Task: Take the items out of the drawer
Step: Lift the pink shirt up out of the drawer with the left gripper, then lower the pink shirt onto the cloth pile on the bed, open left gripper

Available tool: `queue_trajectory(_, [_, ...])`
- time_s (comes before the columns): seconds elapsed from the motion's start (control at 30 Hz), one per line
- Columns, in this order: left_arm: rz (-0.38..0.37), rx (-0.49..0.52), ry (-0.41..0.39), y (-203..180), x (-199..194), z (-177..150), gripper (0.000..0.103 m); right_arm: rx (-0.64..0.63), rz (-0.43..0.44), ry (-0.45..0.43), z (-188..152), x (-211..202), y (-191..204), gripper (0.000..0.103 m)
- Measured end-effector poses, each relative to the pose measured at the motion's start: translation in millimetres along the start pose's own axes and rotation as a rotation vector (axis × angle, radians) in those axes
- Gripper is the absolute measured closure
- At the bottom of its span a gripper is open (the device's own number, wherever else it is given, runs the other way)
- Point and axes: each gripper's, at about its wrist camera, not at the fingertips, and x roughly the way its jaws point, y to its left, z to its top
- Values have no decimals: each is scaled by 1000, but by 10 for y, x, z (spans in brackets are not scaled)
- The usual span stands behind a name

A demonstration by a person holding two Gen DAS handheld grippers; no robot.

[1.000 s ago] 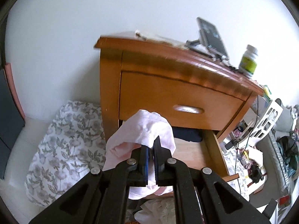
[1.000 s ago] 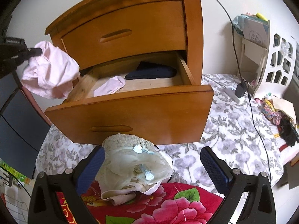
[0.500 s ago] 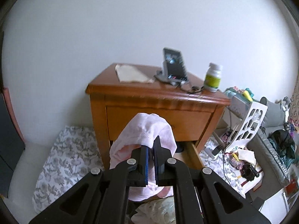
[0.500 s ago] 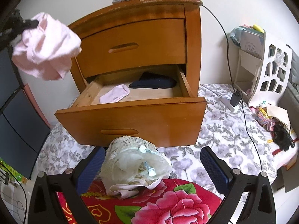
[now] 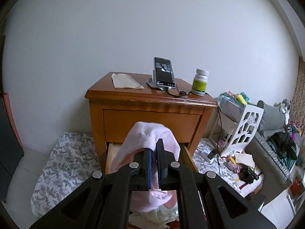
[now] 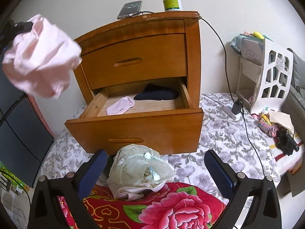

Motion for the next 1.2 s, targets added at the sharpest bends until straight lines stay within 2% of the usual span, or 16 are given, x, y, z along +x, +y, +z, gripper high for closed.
queue_trajectory(0.23, [-24, -4, 25, -61, 37, -207, 99, 0, 5, -6, -4, -41, 3, 0])
queue_trajectory(0.43, [-51, 10, 85, -136, 183, -421, 99, 11, 2, -7, -5, -46, -29, 0])
queue_trajectory(0.7, [-106, 16, 179, -262, 483, -672, 99, 22, -3, 10, -35, 9, -80, 0])
queue_trajectory(1.2, [-184, 57, 304, -567, 1074, -997, 98, 48, -26, 46, -84, 145, -192, 0])
